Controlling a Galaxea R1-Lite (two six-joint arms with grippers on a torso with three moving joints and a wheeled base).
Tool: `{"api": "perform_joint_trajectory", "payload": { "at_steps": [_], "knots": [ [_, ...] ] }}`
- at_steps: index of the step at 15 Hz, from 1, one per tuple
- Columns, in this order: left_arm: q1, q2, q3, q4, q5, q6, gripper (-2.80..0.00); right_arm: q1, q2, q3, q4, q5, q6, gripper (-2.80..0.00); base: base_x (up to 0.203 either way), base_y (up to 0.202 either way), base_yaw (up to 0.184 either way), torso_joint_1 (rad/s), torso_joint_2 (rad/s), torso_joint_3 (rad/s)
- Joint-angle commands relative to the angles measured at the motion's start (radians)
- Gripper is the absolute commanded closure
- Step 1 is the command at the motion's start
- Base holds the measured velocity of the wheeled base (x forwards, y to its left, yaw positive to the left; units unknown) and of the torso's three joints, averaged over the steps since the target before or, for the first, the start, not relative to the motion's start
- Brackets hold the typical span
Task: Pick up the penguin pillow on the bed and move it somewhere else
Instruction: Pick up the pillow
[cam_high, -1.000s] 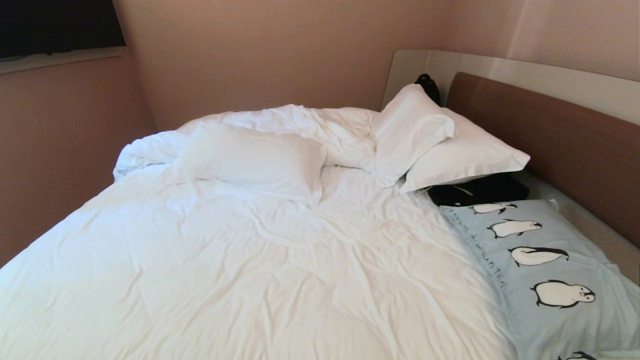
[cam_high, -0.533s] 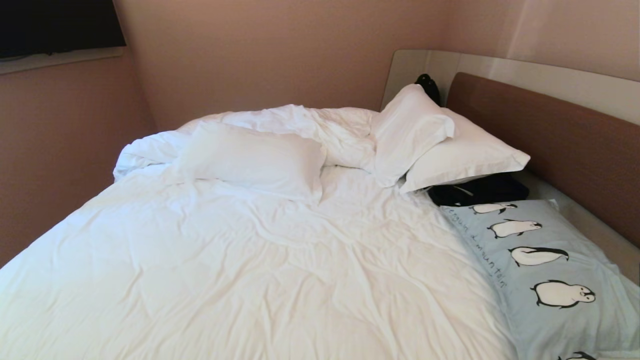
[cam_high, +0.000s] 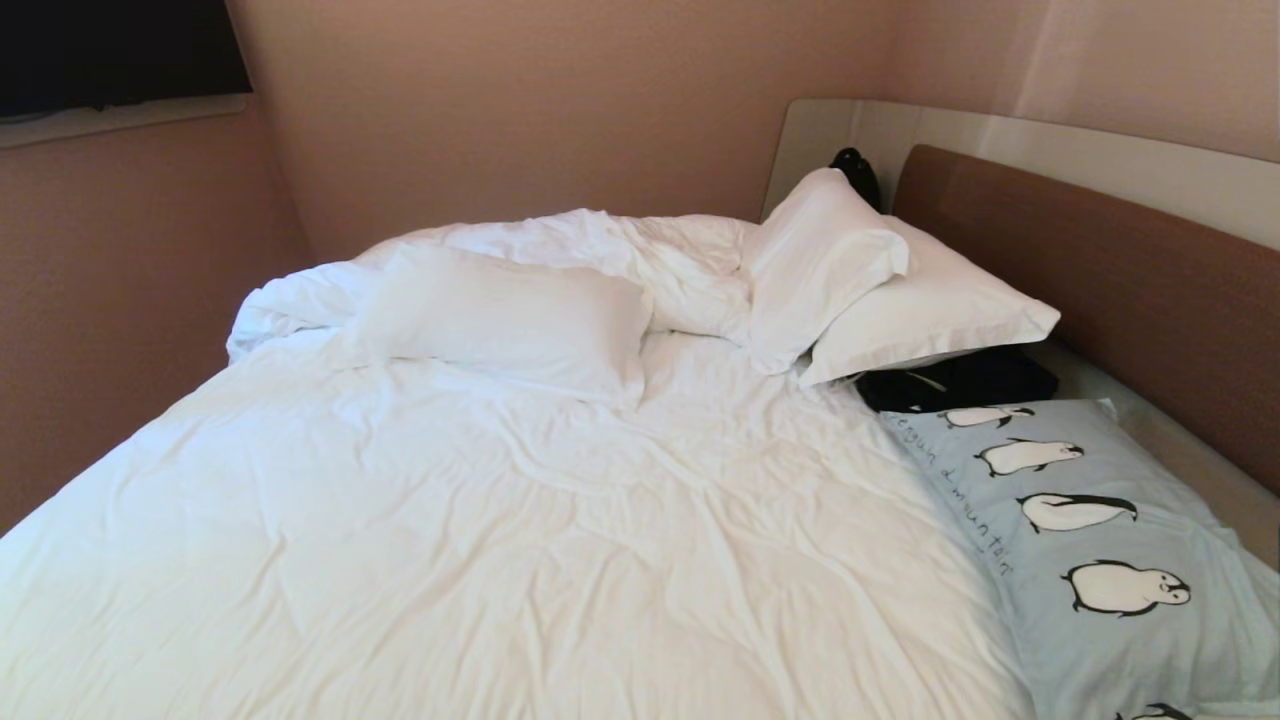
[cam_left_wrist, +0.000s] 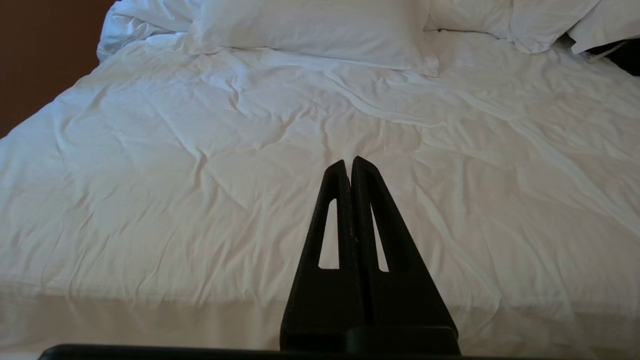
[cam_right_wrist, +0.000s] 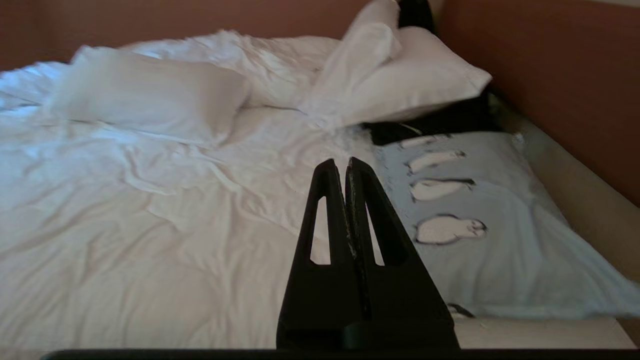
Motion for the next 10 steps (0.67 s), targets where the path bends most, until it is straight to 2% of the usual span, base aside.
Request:
{"api": "perform_joint_trajectory", "payload": {
  "at_steps": [1,5,10],
  "knots": [
    [0.0,0.0,0.0,0.0,0.0,0.0,0.0,0.0,-0.02,0.092,-0.094,-0.122,-0.021,0.0,0.0,0.0,0.0,0.0,0.0,0.0],
    [0.0,0.0,0.0,0.0,0.0,0.0,0.0,0.0,-0.02,0.245,-0.206,-0.125,-0.029,0.0,0.0,0.0,0.0,0.0,0.0,0.0],
    [0.0,0.0,0.0,-0.001,0.0,0.0,0.0,0.0,-0.021,0.327,-0.213,-0.125,-0.028,0.0,0.0,0.0,0.0,0.0,0.0,0.0]
  ]
}}
